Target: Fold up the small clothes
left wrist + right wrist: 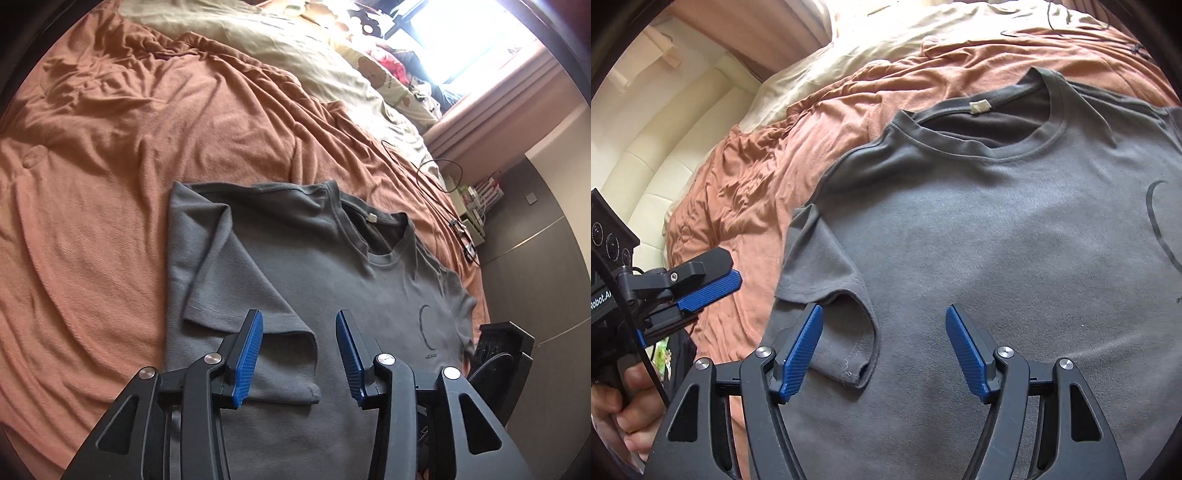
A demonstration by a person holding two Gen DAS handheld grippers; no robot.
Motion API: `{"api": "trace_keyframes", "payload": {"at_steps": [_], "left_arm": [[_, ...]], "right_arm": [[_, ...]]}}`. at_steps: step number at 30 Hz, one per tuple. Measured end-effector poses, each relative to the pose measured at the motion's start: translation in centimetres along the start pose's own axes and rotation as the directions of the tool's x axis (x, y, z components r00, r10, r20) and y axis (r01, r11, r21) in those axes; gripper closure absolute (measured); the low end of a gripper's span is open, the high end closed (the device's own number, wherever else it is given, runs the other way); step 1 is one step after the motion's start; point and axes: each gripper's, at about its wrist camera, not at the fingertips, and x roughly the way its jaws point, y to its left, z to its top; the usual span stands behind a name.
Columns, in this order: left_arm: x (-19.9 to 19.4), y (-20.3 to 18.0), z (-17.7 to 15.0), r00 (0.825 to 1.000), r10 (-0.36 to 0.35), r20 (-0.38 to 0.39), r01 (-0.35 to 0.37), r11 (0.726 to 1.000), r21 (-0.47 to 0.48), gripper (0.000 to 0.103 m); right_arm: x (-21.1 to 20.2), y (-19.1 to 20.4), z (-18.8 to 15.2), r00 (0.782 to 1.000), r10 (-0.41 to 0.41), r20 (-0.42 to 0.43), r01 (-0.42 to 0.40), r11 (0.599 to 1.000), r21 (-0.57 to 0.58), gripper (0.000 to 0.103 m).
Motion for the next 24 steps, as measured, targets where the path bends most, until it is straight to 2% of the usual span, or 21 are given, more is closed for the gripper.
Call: {"api": "trace_keyframes", "payload": {"at_steps": [4, 9, 13, 20, 24], "left_arm": [[-0.9, 2.5, 0.5, 0.997, 0.077, 0.010, -0.077, 0.997, -0.021, 0.060], [-0.8, 5.6, 0.1, 0.991, 0.134, -0.016, -0.135, 0.989, -0.056, 0.060], [-0.3, 7.6, -0.4, 0.986, 0.160, -0.045, -0.163, 0.984, -0.071, 0.060], [-0.6, 10.4, -0.7, 0.983, 0.175, -0.054, -0.180, 0.978, -0.104, 0.060], [-1.1, 11.8, -0.6, 0.981, 0.186, -0.051, -0.191, 0.974, -0.118, 0.060]], "right_arm": [[1.0, 2.1, 0.1, 1.000, -0.026, -0.007, 0.025, 0.995, -0.096, 0.036], [3.0, 4.1, 0.6, 0.999, -0.052, -0.011, 0.049, 0.980, -0.193, 0.036], [4.7, 6.0, 0.8, 0.998, -0.053, -0.026, 0.044, 0.959, -0.280, 0.051], [9.0, 9.1, 1.5, 0.992, -0.077, -0.095, 0.035, 0.922, -0.385, 0.051], [11.7, 10.1, 2.0, 0.983, -0.072, -0.170, 0.001, 0.922, -0.387, 0.051]]}}
